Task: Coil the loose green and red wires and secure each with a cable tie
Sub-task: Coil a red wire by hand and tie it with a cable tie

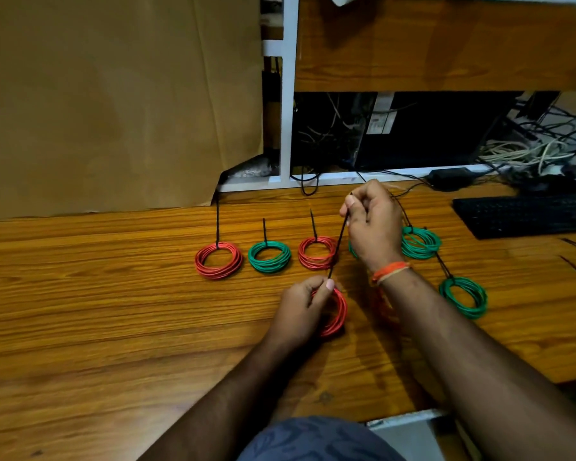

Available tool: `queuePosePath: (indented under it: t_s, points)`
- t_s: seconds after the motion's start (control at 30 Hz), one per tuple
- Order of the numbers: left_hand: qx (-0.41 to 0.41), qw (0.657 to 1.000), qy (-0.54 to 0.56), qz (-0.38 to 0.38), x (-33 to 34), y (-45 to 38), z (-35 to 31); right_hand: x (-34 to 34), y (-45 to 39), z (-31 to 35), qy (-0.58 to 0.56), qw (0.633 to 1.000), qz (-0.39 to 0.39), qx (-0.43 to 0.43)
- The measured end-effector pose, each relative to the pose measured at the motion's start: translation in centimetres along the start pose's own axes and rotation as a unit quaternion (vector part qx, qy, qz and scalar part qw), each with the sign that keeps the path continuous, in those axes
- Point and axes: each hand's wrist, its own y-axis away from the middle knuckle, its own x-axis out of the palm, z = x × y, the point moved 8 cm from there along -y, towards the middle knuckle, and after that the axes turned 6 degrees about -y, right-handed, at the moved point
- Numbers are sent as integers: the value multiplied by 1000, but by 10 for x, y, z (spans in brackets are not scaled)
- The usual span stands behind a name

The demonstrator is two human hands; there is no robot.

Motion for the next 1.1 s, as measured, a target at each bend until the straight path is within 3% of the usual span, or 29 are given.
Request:
queuePosePath:
  t_s: [0.27,0.43,0.53,0.7,0.93,1.1]
  points:
    - [-70,992,-85,-62,25,-5,14,4,-14,-46,-58,979,168,102]
    - [-7,956,-262,-128,37,-2,-10,2,-11,-69,-105,952,241,158]
    - [-14,941,-303,-149,42,-3,-6,-4,-3,-82,-124,946,244,177]
    - [-48,941,-271,-198,43,17,-6,-30,2,-105,-141,950,203,192]
    - [-73,937,-198,-279,29,49,-11,-63,17,-87,-47,979,177,94]
    - [-61,922,-252,-288,-1,74,-15,-23,61,-43,-62,953,297,-13]
